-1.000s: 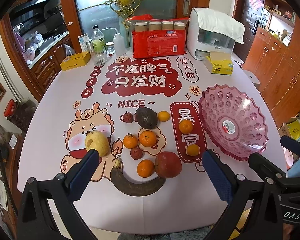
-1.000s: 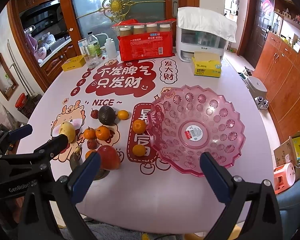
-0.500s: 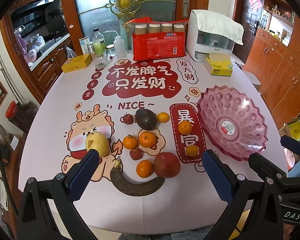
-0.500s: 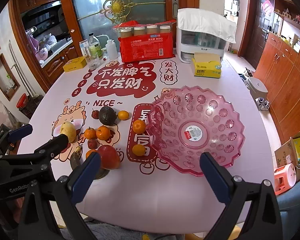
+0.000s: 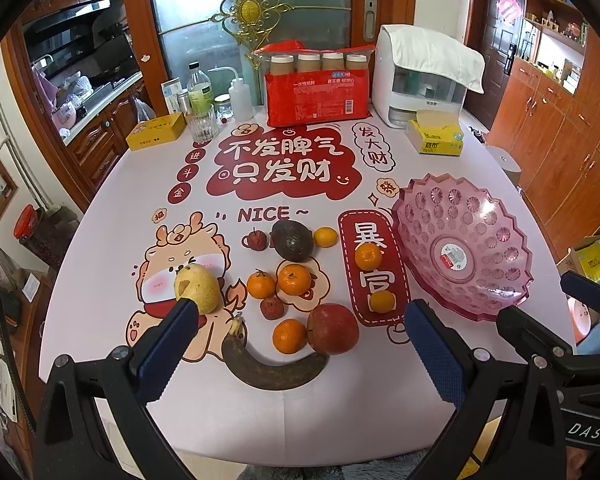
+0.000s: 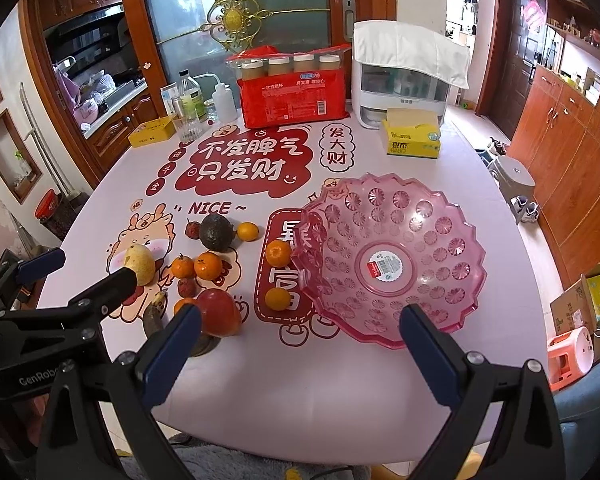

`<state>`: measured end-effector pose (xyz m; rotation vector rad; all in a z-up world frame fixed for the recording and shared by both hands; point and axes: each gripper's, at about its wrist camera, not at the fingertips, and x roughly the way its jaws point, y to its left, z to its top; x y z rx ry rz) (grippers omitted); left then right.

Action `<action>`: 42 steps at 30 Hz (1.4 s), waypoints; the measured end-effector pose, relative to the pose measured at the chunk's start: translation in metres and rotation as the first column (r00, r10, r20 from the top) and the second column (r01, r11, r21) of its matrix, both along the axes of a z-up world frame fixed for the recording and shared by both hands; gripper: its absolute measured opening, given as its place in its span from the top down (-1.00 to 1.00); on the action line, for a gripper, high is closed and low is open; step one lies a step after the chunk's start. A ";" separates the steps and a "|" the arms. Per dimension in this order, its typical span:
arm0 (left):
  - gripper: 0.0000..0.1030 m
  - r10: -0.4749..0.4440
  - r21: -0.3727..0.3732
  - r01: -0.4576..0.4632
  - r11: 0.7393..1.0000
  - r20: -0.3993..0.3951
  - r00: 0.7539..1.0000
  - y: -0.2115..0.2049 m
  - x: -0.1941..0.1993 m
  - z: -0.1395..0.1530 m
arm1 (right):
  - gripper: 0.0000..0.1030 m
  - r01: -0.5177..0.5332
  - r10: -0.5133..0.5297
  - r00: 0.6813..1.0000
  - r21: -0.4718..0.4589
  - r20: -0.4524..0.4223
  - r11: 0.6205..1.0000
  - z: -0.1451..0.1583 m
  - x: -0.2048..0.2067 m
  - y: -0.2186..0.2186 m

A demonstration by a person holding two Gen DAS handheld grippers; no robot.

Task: Organize fruits

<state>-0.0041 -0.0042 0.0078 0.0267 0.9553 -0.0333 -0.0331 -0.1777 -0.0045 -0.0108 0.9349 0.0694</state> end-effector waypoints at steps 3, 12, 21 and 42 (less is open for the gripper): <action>-0.98 0.001 0.000 -0.001 1.000 0.005 1.000 0.001 0.002 0.002 | -0.93 -0.004 0.004 1.000 0.002 0.004 1.000 0.003 -0.003 0.000; -0.98 0.000 -0.002 0.000 1.000 0.046 0.999 0.010 -0.007 0.012 | -0.93 -0.008 0.008 0.999 -0.002 0.032 1.000 0.011 -0.004 0.013; -0.98 -0.015 0.005 0.014 1.000 0.081 0.997 0.034 -0.004 0.017 | -0.93 0.003 -0.002 0.998 -0.007 0.059 1.000 0.018 0.001 0.037; -0.98 -0.026 0.007 0.026 1.000 0.100 0.995 0.081 0.007 0.016 | -0.93 0.015 -0.014 0.998 -0.012 0.059 1.000 0.017 0.012 0.085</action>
